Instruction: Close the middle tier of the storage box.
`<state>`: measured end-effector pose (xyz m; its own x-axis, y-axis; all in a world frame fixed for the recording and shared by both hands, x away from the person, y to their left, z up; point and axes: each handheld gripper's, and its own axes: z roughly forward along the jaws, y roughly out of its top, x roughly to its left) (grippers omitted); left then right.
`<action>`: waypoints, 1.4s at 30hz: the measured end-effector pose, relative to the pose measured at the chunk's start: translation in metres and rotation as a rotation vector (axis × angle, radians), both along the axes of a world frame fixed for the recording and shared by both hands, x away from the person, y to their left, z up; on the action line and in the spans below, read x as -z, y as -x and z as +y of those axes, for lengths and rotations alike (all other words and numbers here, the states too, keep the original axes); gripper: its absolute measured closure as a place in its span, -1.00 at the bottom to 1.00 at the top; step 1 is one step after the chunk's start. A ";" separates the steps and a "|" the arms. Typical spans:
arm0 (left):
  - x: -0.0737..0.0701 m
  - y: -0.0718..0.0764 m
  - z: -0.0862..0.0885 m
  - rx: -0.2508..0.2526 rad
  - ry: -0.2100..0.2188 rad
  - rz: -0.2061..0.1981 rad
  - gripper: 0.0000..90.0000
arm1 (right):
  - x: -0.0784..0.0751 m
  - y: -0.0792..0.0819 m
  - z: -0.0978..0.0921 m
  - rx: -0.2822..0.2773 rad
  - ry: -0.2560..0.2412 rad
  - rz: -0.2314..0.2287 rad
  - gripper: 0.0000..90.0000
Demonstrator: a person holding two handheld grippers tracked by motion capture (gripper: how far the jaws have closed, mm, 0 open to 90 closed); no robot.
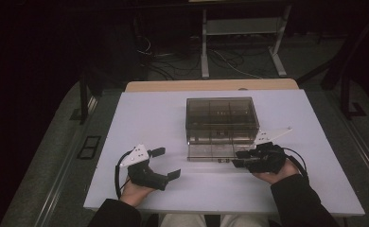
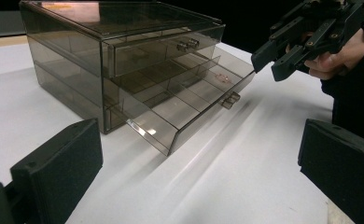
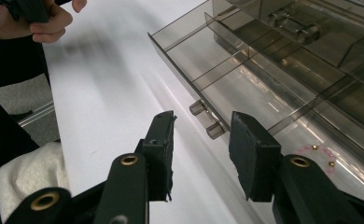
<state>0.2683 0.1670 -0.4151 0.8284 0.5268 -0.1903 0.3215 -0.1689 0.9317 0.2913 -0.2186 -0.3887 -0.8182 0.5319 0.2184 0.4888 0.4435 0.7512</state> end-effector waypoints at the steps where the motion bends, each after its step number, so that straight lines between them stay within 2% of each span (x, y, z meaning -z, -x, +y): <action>1: 0.000 0.000 0.000 0.000 0.000 0.000 -1.00 | 0.000 0.000 0.001 -0.003 0.000 -0.002 0.32; 10: 0.000 0.000 0.000 0.000 0.001 0.001 -1.00 | 0.005 0.003 0.012 -0.049 0.021 0.001 0.44; 18: 0.000 0.000 -0.001 0.000 0.000 0.002 -1.00 | 0.009 0.003 0.020 -0.106 0.033 0.008 0.78; 25: 0.000 0.000 -0.001 0.002 -0.002 0.001 -1.00 | 0.014 0.001 0.024 -0.104 0.057 0.019 0.96; 42: 0.001 0.000 -0.001 0.007 -0.006 0.001 -1.00 | 0.024 -0.005 0.035 -0.105 0.084 0.037 0.97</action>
